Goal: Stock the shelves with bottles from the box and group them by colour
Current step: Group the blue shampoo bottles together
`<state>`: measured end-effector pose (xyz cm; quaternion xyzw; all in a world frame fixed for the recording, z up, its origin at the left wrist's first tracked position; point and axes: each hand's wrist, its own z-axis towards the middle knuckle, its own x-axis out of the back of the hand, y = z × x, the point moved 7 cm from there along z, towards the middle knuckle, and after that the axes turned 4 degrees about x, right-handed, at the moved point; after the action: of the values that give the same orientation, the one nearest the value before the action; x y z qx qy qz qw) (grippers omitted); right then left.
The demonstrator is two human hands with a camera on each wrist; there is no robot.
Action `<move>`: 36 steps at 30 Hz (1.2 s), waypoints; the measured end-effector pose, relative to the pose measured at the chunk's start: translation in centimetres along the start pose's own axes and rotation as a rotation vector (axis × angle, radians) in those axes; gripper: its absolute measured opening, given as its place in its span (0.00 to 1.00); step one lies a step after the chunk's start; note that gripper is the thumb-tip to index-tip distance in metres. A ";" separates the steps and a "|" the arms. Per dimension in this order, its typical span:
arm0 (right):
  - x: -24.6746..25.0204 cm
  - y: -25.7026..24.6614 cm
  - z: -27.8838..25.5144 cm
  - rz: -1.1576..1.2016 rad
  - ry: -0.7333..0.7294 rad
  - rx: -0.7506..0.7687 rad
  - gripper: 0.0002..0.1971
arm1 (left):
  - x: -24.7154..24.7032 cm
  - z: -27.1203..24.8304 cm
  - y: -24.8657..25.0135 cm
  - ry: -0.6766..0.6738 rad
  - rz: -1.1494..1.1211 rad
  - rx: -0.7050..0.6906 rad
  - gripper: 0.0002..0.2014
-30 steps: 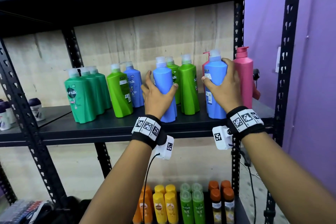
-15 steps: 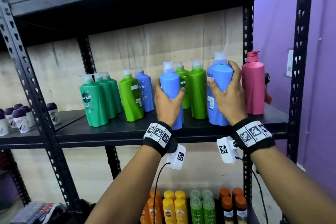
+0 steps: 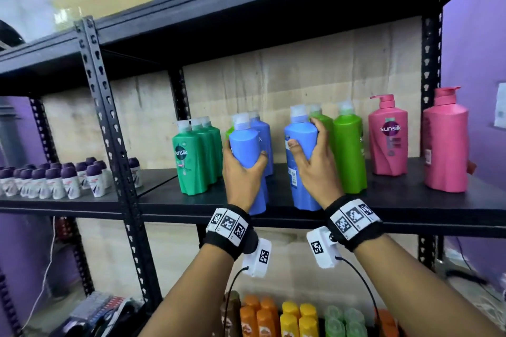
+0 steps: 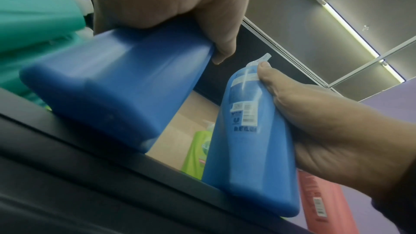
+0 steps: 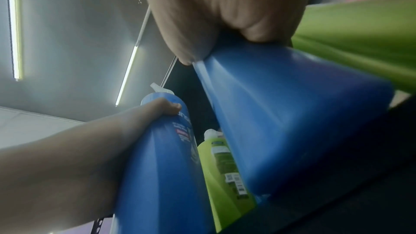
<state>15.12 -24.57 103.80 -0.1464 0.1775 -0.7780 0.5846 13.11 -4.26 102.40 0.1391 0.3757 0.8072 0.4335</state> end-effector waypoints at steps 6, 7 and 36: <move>-4.6 0.8 0.9 -0.035 -0.070 -0.041 0.32 | 2.9 2.1 -1.5 0.003 0.043 -0.004 0.32; -5.3 1.0 1.0 -0.044 -0.091 -0.050 0.34 | 3.2 2.4 -1.9 -0.002 0.047 -0.004 0.32; -10.4 2.1 7.3 -0.724 -0.313 -0.206 0.31 | 5.6 7.3 -6.2 -0.031 0.068 0.002 0.32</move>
<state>22.92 -15.91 109.17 -0.3741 0.1004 -0.8799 0.2751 17.58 5.92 102.25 0.1649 0.3648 0.8188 0.4115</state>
